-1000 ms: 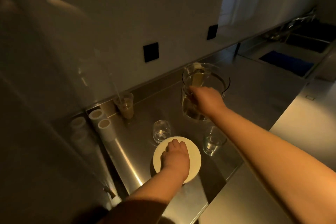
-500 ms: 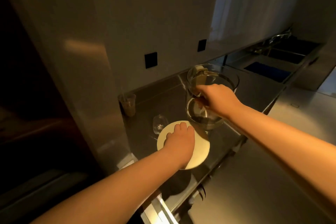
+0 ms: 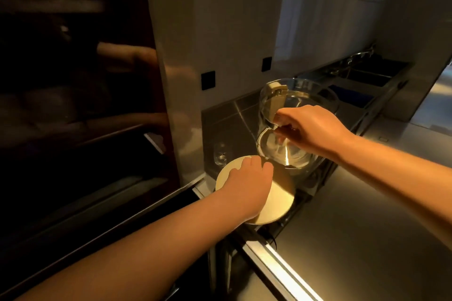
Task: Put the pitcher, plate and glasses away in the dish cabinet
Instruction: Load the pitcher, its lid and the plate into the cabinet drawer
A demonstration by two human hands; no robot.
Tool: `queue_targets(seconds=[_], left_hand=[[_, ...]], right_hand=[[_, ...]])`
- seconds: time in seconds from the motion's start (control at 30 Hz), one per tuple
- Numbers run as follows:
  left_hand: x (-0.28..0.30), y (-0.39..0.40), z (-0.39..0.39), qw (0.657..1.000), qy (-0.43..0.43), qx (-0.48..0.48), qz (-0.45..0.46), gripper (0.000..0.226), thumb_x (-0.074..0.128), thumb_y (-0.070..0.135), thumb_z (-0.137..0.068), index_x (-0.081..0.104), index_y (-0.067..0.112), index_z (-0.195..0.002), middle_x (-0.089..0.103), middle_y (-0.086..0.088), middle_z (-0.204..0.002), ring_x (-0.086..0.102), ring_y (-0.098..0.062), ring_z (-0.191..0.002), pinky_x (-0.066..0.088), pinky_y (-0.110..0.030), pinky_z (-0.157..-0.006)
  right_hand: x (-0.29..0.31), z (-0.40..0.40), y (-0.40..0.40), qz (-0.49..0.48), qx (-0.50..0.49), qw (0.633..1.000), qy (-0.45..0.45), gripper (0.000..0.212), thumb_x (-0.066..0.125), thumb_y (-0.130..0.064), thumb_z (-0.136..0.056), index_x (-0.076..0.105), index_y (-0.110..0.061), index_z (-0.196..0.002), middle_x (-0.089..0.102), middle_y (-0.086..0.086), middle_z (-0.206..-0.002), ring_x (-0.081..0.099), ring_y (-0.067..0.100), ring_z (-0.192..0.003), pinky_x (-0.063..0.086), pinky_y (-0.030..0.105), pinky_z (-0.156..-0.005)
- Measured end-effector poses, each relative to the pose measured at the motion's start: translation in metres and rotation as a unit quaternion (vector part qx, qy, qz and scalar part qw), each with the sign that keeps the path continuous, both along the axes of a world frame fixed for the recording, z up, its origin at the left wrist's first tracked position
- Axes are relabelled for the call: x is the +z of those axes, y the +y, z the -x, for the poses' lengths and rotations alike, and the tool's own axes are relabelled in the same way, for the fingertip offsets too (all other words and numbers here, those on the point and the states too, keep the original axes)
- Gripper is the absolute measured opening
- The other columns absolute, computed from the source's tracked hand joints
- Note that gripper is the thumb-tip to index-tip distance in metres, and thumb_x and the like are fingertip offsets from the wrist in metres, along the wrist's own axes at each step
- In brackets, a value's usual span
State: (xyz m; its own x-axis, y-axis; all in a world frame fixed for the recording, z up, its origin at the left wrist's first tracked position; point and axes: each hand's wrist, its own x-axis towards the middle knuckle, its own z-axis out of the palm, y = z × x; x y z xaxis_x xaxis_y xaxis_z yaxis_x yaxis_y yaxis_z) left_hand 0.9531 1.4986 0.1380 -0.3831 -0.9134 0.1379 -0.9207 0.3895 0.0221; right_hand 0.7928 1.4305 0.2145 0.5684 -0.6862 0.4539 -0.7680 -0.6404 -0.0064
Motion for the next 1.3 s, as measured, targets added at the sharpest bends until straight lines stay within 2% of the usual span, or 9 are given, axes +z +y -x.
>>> queue_targets(seconds=[0.1,0.23,0.33,0.43,0.6,0.83,1.0,1.13,1.3], left_hand=[[0.004,0.029,-0.012,1.000,0.011,0.002,0.004,0.042,0.060,0.015,-0.088,0.035,0.014,-0.122,0.037,-0.010,-0.126,0.040,-0.025,-0.112,0.042,-0.035,-0.078],[0.005,0.070,-0.038,0.999,-0.019,0.024,-0.027,0.070,0.073,0.023,-0.077,0.029,0.015,-0.131,0.032,-0.008,-0.130,0.035,-0.025,-0.117,0.043,-0.039,-0.086],[-0.002,0.100,-0.058,0.998,-0.052,0.042,-0.021,0.065,0.069,0.024,-0.082,0.027,0.016,-0.131,0.031,-0.008,-0.130,0.035,-0.025,-0.117,0.042,-0.038,-0.084],[-0.004,0.122,-0.076,0.996,-0.061,0.062,-0.015,0.059,0.064,0.023,-0.085,0.028,0.014,-0.130,0.032,-0.009,-0.130,0.036,-0.025,-0.115,0.043,-0.037,-0.086],[-0.003,0.152,-0.099,0.992,-0.072,0.104,-0.009,0.051,0.058,0.022,-0.089,0.029,0.015,-0.131,0.034,-0.006,-0.129,0.038,-0.021,-0.111,0.045,-0.033,-0.085],[-0.006,0.187,-0.118,0.984,-0.053,0.165,-0.036,0.044,0.054,0.018,-0.091,0.031,0.018,-0.128,0.033,-0.002,-0.128,0.036,-0.017,-0.109,0.041,-0.028,-0.077],[-0.016,0.214,-0.117,0.977,-0.047,0.202,-0.046,0.041,0.052,0.016,-0.091,0.031,0.019,-0.127,0.032,-0.001,-0.125,0.036,-0.017,-0.107,0.043,-0.028,-0.079],[-0.035,0.234,-0.114,0.967,-0.063,0.243,-0.052,0.043,0.054,0.016,-0.090,0.032,0.020,-0.127,0.032,0.000,-0.125,0.036,-0.018,-0.110,0.043,-0.028,-0.078],[-0.058,0.261,-0.114,0.954,-0.078,0.283,-0.065,0.042,0.053,0.015,-0.091,0.034,0.019,-0.128,0.034,-0.001,-0.125,0.037,-0.019,-0.111,0.045,-0.032,-0.083]], right_hand=[[0.008,-0.006,0.031,0.005,0.011,1.000,0.013,0.018,0.058,-0.033,-0.086,0.062,-0.024,-0.101,0.067,0.000,-0.091,0.063,0.022,-0.082,0.039,0.026,-0.068],[0.008,-0.024,0.073,-0.011,0.032,0.999,0.008,0.024,0.054,-0.037,-0.085,0.061,-0.024,-0.104,0.068,0.001,-0.093,0.063,0.021,-0.087,0.044,0.028,-0.073],[0.004,-0.039,0.102,-0.045,0.046,0.998,0.003,0.024,0.047,-0.043,-0.085,0.059,-0.029,-0.099,0.067,-0.006,-0.087,0.063,0.012,-0.079,0.053,0.033,-0.075],[0.002,-0.051,0.122,-0.064,0.067,0.996,0.007,0.006,0.048,-0.041,-0.086,0.052,-0.040,-0.091,0.065,-0.015,-0.079,0.060,0.002,-0.070,0.053,0.028,-0.070],[0.004,-0.067,0.144,-0.074,0.105,0.992,0.006,0.013,0.051,-0.039,-0.088,0.058,-0.033,-0.097,0.067,-0.013,-0.080,0.060,0.004,-0.070,0.055,0.031,-0.070],[-0.002,-0.077,0.164,-0.115,0.169,0.979,-0.009,0.019,0.048,-0.038,-0.088,0.061,-0.029,-0.099,0.068,-0.014,-0.075,0.060,-0.005,-0.066,0.055,0.026,-0.066],[-0.010,-0.073,0.183,-0.119,0.214,0.969,0.014,0.020,0.048,-0.035,-0.087,0.061,-0.028,-0.100,0.069,-0.016,-0.075,0.063,-0.003,-0.066,0.052,0.020,-0.061],[-0.018,-0.073,0.196,-0.133,0.250,0.958,0.056,0.028,0.043,-0.037,-0.086,0.060,-0.024,-0.105,0.070,-0.014,-0.081,0.067,0.007,-0.074,0.056,0.032,-0.067],[-0.028,-0.079,0.212,-0.116,0.291,0.943,0.108,0.039,0.036,-0.043,-0.082,0.056,-0.028,-0.113,0.071,-0.010,-0.091,0.067,0.012,-0.081,0.056,0.033,-0.069]])
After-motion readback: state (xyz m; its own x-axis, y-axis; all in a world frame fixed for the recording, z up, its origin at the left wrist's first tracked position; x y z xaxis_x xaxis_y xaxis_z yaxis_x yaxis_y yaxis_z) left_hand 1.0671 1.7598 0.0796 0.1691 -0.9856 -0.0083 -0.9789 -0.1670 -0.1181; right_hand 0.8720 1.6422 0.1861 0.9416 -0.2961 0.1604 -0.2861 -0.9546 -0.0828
